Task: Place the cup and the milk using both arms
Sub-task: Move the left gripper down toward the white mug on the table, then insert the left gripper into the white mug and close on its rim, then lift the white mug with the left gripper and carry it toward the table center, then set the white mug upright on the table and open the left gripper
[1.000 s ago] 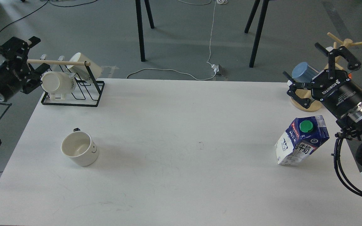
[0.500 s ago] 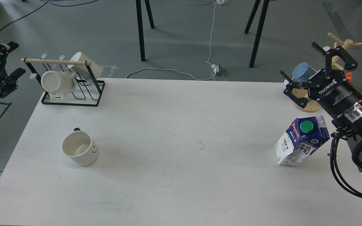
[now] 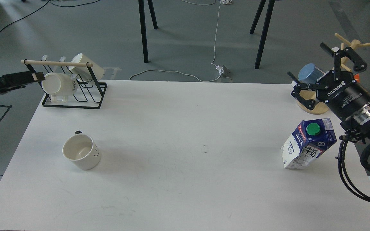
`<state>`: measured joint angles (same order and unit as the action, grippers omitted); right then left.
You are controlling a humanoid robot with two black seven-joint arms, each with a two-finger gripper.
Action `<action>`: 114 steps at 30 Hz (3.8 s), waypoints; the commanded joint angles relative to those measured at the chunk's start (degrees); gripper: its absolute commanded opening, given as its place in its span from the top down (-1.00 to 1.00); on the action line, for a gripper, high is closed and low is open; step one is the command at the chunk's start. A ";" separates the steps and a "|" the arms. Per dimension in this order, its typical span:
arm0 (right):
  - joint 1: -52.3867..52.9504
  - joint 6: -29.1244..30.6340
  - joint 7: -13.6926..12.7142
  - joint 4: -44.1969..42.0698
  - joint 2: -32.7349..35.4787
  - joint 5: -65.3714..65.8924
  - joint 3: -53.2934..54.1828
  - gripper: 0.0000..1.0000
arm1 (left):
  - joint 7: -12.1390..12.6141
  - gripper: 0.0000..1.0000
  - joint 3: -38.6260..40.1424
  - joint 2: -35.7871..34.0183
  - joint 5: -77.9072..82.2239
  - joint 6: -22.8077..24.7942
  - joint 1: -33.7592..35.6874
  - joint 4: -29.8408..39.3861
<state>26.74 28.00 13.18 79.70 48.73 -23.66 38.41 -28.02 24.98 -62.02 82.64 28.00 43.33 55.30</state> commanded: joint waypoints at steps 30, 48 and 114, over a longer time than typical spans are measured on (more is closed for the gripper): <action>-1.51 0.00 0.00 -0.16 0.49 0.02 -0.09 -0.96 | 0.02 -0.92 -10.12 14.56 14.83 -1.29 -4.66 -11.88; -1.86 0.00 0.00 -0.25 0.58 0.02 -0.18 -0.96 | 0.02 1.00 -10.12 18.87 14.83 -4.01 -4.74 -13.21; -3.62 0.00 0.44 -1.92 0.23 -0.95 4.66 -0.96 | 0.02 -0.29 -6.09 43.65 14.50 0.00 3.96 -6.61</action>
<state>23.12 28.00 13.62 77.57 49.04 -24.48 42.98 -28.00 16.96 -17.75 100.50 28.00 47.38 49.04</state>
